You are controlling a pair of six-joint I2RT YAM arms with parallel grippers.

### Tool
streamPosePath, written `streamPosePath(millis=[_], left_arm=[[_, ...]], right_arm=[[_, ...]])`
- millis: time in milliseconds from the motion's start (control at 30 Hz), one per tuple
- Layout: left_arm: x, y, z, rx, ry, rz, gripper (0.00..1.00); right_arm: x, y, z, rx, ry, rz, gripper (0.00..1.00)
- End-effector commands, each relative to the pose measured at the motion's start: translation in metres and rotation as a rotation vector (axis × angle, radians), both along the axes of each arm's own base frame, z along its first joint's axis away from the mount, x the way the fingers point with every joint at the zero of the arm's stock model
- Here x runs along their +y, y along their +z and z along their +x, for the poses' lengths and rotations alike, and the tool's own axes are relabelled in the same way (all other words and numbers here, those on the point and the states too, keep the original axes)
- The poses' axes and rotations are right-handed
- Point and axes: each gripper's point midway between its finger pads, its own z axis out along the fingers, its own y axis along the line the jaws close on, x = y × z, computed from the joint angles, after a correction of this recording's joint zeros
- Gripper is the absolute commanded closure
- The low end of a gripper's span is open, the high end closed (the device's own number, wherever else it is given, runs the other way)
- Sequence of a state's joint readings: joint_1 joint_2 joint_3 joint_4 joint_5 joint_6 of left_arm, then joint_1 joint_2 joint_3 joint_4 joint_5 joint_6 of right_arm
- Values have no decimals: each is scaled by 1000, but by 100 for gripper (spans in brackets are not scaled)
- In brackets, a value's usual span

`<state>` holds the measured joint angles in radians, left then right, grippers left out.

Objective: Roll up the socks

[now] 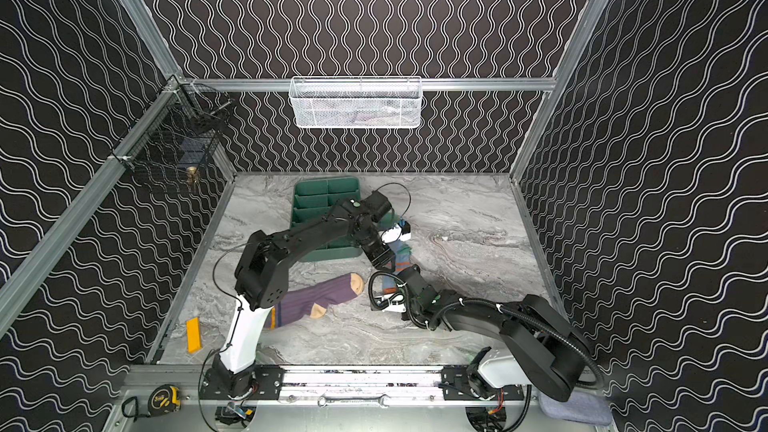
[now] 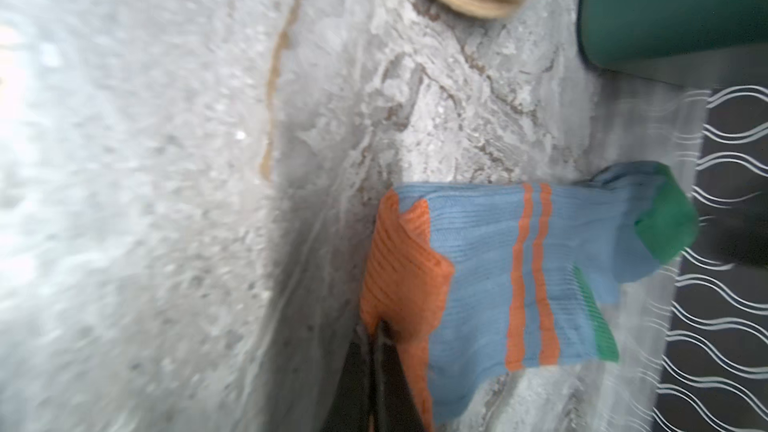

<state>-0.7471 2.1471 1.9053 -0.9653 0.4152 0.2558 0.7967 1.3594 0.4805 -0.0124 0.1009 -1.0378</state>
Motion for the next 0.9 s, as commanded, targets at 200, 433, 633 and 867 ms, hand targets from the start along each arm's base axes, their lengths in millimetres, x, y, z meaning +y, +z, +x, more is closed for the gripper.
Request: streamPosePath(millis=[200,433,633,867], left_arm=[[64,132,84,-709,302,21,41],[107,213,25,-1086,62,-104,41],[106,205,-62,-1162,-338,-155,43],[75,118,-100,-1265,-663,87,45]], right_arm=[[-8,-8,-60,450,-9,-51,100],[3,1,-55,639,-49,-24,100],[5,8,-32,758,-103,17,100],[10,0,0,898,-171,35,100]])
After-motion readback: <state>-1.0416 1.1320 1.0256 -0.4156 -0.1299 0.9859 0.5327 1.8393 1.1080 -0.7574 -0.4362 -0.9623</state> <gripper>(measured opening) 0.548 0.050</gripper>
